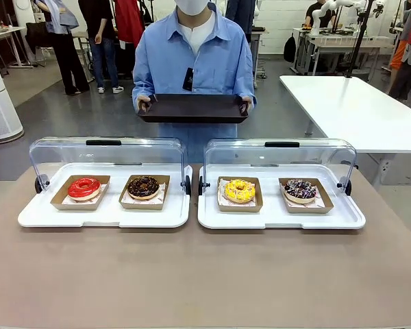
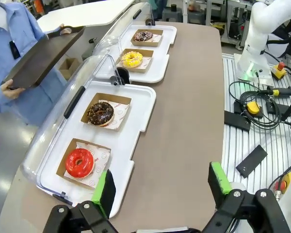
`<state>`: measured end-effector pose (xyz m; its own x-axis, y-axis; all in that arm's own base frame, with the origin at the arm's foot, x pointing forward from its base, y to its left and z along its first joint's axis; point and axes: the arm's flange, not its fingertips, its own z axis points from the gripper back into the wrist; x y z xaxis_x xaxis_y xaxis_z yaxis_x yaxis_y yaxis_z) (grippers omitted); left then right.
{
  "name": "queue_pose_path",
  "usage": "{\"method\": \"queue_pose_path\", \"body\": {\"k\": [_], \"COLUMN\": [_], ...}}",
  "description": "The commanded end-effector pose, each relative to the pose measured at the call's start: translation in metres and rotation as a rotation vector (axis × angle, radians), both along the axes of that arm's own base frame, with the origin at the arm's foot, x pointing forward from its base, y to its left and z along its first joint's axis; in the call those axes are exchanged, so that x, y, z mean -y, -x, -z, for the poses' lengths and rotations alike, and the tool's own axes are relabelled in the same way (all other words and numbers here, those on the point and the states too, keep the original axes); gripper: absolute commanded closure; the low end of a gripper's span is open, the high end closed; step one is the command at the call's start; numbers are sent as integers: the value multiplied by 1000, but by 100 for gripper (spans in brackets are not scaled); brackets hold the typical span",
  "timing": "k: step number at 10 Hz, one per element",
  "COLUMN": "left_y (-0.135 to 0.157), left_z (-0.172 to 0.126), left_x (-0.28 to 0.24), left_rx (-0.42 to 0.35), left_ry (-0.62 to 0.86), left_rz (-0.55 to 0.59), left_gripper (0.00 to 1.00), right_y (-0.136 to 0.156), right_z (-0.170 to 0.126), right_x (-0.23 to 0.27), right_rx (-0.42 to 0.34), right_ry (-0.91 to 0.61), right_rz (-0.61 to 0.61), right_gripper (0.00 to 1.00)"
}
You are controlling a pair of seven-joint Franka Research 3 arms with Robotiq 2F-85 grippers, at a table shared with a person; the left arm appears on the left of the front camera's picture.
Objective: Provide the desired donut to the person.
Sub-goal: Pick up and lift the Paper togo box containing the Donut pointed at by the person.
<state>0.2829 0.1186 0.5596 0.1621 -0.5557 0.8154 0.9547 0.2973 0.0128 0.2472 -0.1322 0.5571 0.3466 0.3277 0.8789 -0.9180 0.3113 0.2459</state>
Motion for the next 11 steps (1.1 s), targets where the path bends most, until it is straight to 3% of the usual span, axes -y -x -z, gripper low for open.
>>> {"method": "queue_pose_path", "body": {"k": [1,11], "left_y": [-3,-3], "left_z": [-1,-1], "left_x": [2,2], "left_rx": [4,4], "left_ry": [9,9], "left_rz": [1,1], "left_gripper": [0,0], "right_y": [-3,-3], "right_z": [0,0], "right_x": [1,1], "right_rx": [16,16], "right_ry": [-16,-16], "right_rz": [-15,-15], "right_gripper": [0,0]}}
